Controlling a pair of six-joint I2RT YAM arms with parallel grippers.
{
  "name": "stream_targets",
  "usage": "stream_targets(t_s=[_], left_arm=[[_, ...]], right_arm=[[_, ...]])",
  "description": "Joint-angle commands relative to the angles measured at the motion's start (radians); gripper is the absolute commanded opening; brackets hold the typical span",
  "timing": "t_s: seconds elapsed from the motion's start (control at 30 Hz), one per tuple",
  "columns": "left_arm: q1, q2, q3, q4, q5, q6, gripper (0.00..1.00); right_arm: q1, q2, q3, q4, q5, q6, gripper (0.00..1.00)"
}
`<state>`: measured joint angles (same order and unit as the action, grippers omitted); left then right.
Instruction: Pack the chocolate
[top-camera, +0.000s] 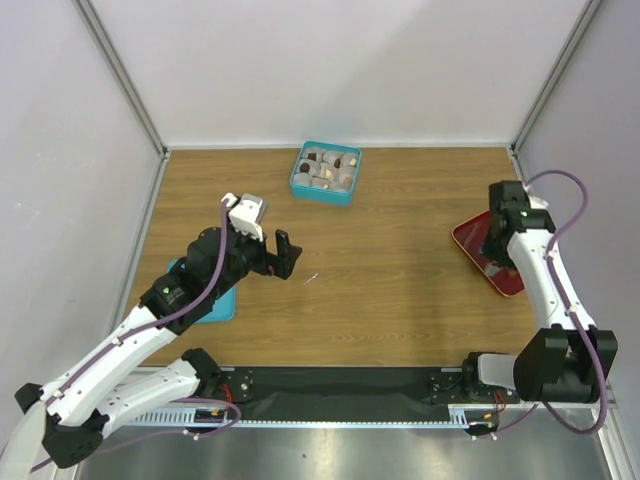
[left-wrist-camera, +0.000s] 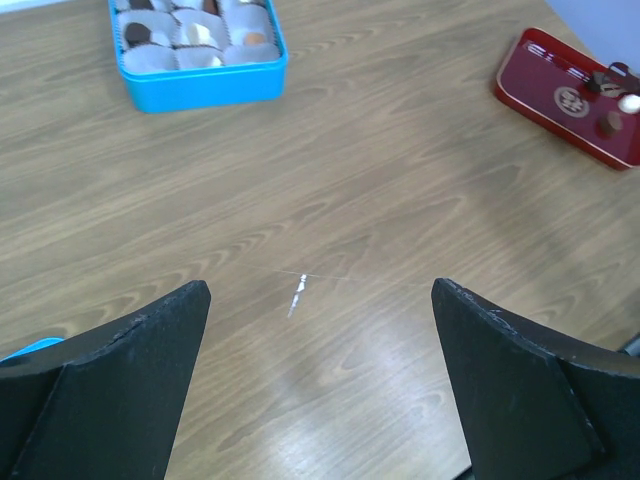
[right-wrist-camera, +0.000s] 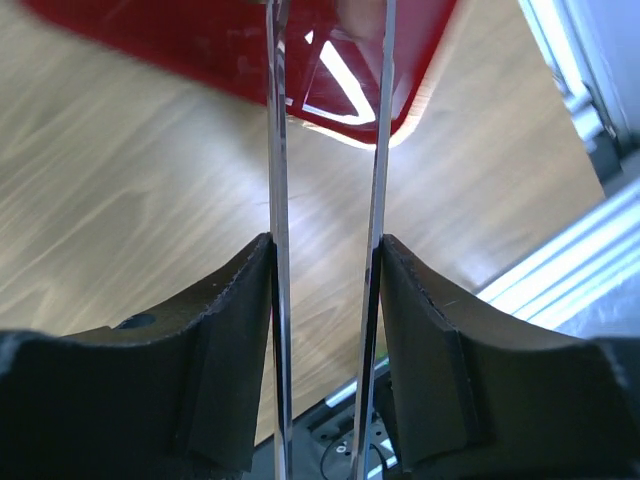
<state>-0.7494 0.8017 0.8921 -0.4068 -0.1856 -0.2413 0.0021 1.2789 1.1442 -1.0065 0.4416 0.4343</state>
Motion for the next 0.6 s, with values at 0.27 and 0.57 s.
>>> stream_targets(t_s=[0.27,0.57], left_arm=[[0.005,0.03,0.004,0.034,0.064,-0.052,1.0],[0.005,0.047,-0.002,0.043,0.063,-0.052,1.0]], right_arm=[[-0.246,-0.081,-0.104,0.175,-0.182,-0.069,0.52],[-0.257,-0.044,-0.136,0.275,-0.202,-0.06,0.53]])
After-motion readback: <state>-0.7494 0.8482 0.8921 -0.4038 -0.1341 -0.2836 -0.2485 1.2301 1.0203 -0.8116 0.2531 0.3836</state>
